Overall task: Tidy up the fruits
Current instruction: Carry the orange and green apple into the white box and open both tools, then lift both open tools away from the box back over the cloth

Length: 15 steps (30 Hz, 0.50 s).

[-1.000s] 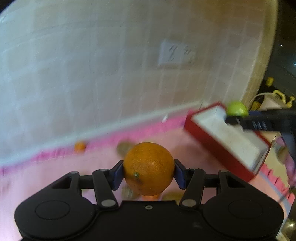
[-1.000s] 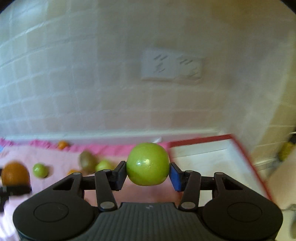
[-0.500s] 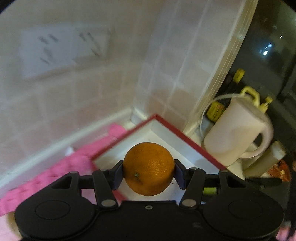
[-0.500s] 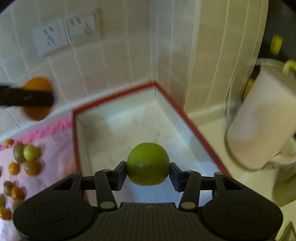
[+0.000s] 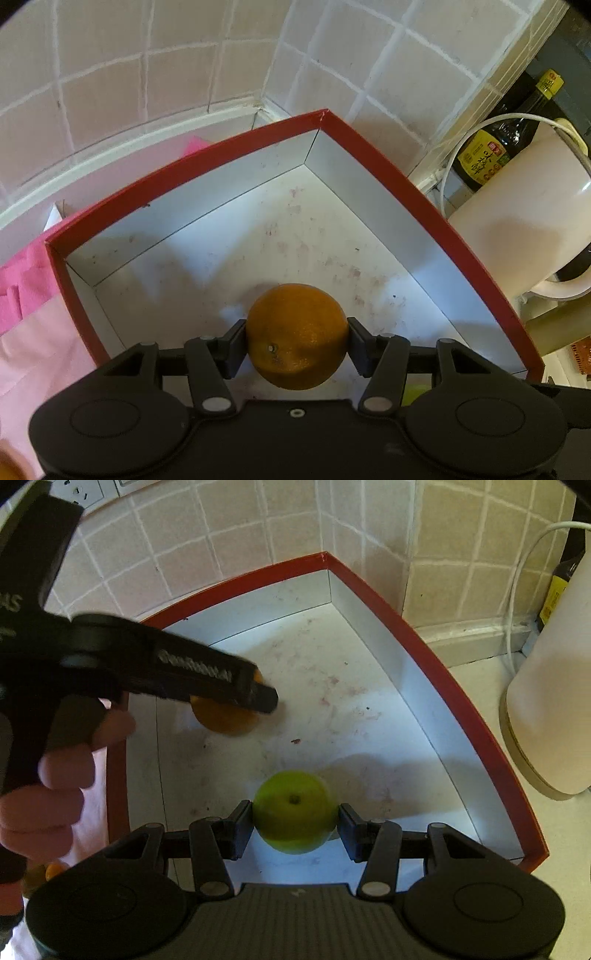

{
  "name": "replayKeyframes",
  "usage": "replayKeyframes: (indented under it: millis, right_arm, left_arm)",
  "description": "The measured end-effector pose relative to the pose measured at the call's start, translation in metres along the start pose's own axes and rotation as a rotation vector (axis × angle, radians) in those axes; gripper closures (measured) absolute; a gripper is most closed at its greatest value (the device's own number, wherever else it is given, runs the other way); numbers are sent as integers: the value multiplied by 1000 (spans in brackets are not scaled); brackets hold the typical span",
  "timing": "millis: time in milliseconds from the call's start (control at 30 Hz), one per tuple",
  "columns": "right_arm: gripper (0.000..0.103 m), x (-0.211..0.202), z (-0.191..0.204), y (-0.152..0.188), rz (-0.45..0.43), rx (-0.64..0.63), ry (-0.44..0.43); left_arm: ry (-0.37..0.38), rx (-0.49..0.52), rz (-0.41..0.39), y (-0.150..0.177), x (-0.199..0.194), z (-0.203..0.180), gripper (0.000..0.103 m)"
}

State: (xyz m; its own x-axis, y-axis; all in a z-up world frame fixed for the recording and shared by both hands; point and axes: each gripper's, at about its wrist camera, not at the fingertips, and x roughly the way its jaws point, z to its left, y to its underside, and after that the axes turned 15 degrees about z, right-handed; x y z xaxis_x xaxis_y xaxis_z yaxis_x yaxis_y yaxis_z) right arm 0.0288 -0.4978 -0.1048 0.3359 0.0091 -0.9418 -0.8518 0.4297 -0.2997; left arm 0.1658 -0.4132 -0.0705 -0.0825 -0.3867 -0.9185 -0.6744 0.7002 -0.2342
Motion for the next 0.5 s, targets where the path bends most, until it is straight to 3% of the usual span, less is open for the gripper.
replayKeyframes:
  millis: [167, 233, 333, 400, 500]
  right_arm:
    - [50, -13, 3, 2, -15, -3, 8]
    - [42, -25, 5, 6, -27, -13, 23]
    - [41, -46, 5, 11, -71, -19, 27]
    - [38, -63, 4, 16, -107, -6, 22]
    - [37, -87, 2, 23, -156, 15, 30]
  left_arm:
    - [15, -7, 10, -2, 0, 1, 37]
    - [20, -6, 10, -2, -3, 0, 35]
    - [14, 17, -13, 9, -23, -2, 34]
    - [24, 21, -66, 20, -45, -1, 27]
    - [64, 23, -140, 35, -84, 6, 25]
